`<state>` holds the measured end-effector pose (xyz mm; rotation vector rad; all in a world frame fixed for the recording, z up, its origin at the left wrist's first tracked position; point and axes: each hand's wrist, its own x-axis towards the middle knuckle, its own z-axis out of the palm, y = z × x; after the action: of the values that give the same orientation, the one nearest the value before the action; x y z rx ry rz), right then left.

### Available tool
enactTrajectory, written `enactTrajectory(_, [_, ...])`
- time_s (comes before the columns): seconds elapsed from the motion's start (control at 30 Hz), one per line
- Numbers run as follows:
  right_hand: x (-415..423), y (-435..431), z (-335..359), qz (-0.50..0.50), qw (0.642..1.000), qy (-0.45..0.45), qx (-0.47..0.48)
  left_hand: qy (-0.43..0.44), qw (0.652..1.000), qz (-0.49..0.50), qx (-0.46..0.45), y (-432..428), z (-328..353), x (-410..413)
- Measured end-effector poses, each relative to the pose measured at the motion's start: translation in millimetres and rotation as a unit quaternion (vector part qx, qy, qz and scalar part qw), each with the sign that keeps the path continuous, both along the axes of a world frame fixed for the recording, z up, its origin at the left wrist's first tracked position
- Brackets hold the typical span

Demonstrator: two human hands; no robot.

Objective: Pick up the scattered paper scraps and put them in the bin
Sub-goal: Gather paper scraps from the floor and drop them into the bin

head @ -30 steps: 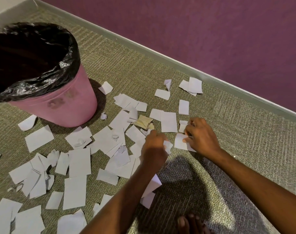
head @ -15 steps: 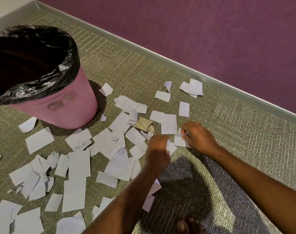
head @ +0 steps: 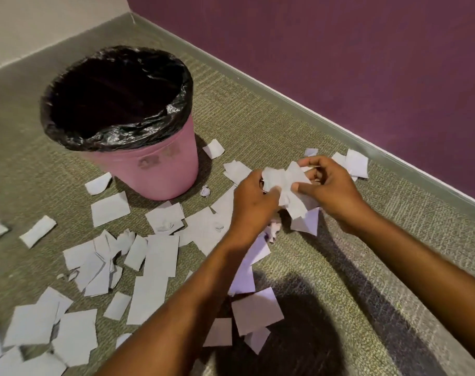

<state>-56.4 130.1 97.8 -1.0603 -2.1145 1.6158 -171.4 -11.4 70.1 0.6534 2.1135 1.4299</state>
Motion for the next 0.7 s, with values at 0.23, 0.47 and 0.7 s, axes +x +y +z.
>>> enactTrajectory(0.23, [-111,-31,114,0.048,0.992,0.115,-0.019,0.047,0.992,0.094,0.07,-31,113,-93])
enactTrajectory(0.47, [-195,-82,184,0.108,0.986,0.129,0.007,0.097,0.982,0.144,0.07,-74,194,-164])
enactTrajectory(0.7, [-235,-119,183,0.167,0.982,0.031,-0.077,0.05,0.981,0.186,0.001,-111,189,-196])
